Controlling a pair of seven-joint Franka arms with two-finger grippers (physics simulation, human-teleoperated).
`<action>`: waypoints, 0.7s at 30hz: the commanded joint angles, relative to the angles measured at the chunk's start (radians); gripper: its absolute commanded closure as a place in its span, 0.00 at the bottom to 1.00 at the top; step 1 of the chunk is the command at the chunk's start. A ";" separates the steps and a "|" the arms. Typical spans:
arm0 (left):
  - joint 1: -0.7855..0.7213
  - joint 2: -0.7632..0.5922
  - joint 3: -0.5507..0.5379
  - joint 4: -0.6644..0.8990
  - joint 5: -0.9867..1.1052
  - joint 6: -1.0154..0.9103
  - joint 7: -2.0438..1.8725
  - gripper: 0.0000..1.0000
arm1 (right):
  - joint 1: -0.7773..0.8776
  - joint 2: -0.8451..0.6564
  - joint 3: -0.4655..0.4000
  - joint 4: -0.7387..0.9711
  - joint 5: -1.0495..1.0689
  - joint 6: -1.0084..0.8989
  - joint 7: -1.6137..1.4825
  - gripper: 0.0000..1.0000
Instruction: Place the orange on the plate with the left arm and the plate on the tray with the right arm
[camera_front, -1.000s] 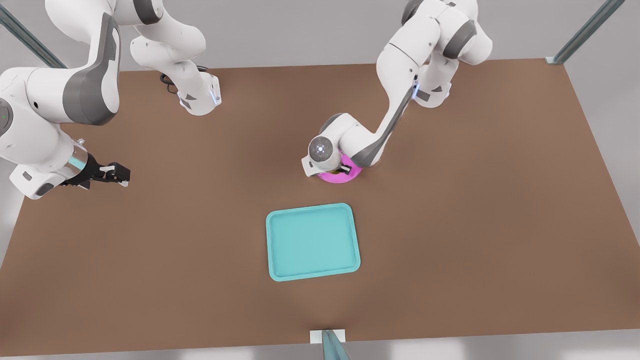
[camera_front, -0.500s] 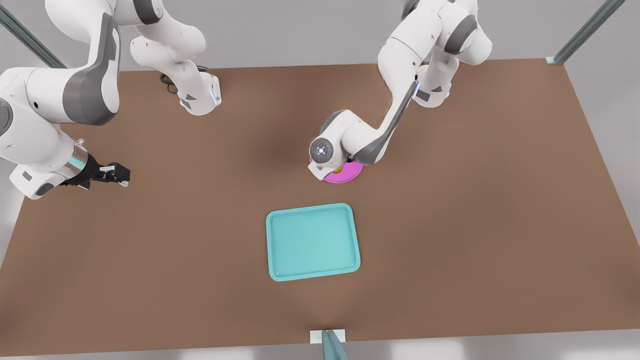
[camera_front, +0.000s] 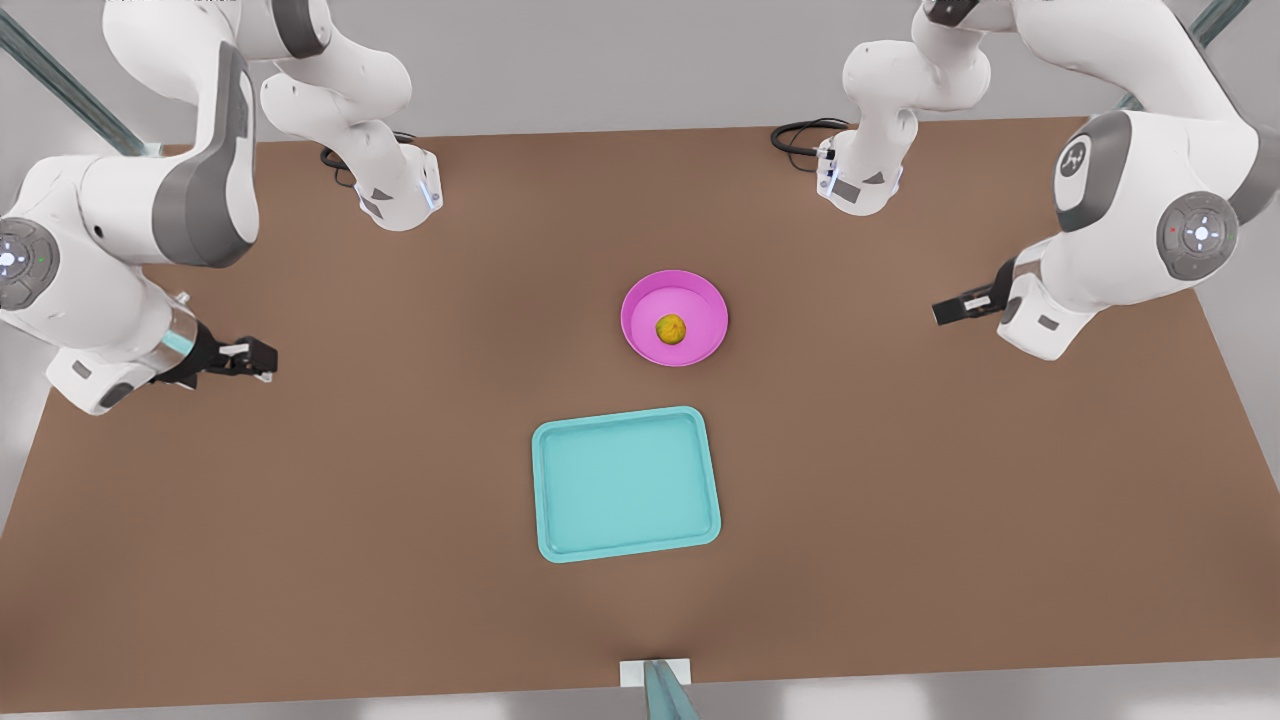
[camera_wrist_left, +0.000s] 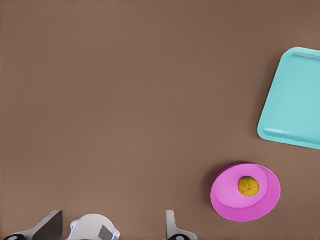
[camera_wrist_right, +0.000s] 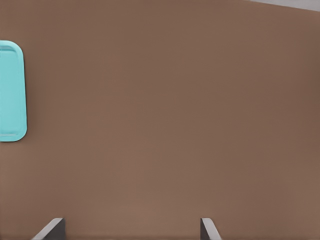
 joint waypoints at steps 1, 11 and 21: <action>0.004 0.005 0.005 0.008 0.027 -0.012 0.164 0.00 | 0.004 0.011 0.018 0.001 0.002 0.001 -0.006 0.00; 0.008 -0.007 0.042 0.091 0.012 -0.128 0.171 0.00 | 0.132 0.146 0.194 -0.477 0.417 0.586 -0.073 0.00; 0.007 -0.021 0.055 0.117 0.029 -0.161 0.151 0.00 | 0.355 -0.034 0.312 -0.965 0.646 1.097 0.060 0.00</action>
